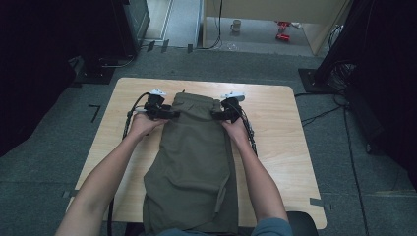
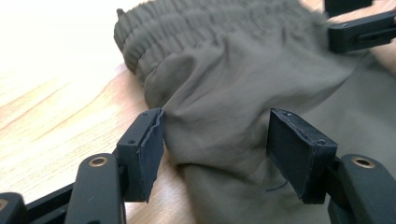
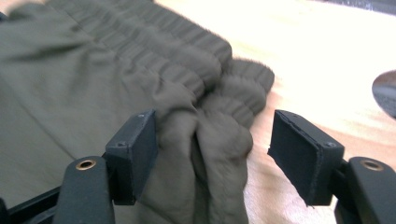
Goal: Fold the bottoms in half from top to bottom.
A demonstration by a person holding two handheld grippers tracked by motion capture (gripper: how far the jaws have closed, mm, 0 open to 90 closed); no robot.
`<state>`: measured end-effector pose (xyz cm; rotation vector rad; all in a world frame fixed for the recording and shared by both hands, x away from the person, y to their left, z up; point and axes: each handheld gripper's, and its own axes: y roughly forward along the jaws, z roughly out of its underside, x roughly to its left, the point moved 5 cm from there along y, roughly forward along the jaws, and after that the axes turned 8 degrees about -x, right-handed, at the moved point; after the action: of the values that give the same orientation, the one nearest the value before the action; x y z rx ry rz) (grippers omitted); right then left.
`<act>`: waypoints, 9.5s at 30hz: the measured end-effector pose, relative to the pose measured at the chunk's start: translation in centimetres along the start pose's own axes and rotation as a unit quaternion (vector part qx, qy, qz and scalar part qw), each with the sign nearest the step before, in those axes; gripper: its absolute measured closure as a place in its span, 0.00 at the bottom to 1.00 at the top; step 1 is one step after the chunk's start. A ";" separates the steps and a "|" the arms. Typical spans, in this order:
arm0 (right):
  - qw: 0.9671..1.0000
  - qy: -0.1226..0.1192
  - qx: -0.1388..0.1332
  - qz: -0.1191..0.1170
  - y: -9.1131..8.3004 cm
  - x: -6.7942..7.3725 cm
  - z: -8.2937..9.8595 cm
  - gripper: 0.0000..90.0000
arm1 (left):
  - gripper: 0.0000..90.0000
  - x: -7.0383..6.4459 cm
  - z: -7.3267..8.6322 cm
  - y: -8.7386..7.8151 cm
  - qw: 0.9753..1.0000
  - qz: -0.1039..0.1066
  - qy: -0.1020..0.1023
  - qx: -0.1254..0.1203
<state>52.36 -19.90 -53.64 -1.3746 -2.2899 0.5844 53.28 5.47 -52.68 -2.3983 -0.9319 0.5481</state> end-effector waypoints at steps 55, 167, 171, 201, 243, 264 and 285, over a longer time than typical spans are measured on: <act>0.999 -0.016 -0.040 -0.008 -3.4 0.3 -9.3 0.97 | 0.90 -1.6 -8.6 -2.9 0.996 -0.004 0.012 -0.084; 0.997 -0.029 0.051 -0.050 -5.4 0.7 4.3 1.00 | 1.00 -3.0 3.6 -4.3 0.999 0.035 -0.011 0.010; 0.997 -0.020 0.050 -0.053 -5.3 0.6 4.5 1.00 | 1.00 -3.0 4.4 -3.7 0.999 0.033 -0.002 0.023; 0.994 0.035 0.000 -0.107 -6.8 1.7 2.9 0.76 | 0.82 -5.0 3.2 -5.0 0.999 0.034 0.020 -0.012; 0.985 0.030 -0.022 -0.168 -9.3 3.8 3.0 0.79 | 0.74 -6.6 3.8 -6.8 0.996 0.066 0.046 -0.026; 0.985 -0.035 -0.011 -0.170 -14.6 6.3 5.4 0.77 | 0.64 -11.4 6.5 -11.3 0.991 0.105 0.078 -0.026; 0.985 -0.082 0.002 -0.153 -14.7 8.7 7.7 0.65 | 0.58 -12.2 9.2 -11.7 0.993 0.081 0.087 0.016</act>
<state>33.84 -19.54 -50.93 -0.9731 -2.5621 0.6188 34.24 7.14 -50.90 -2.4603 -0.6541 0.4003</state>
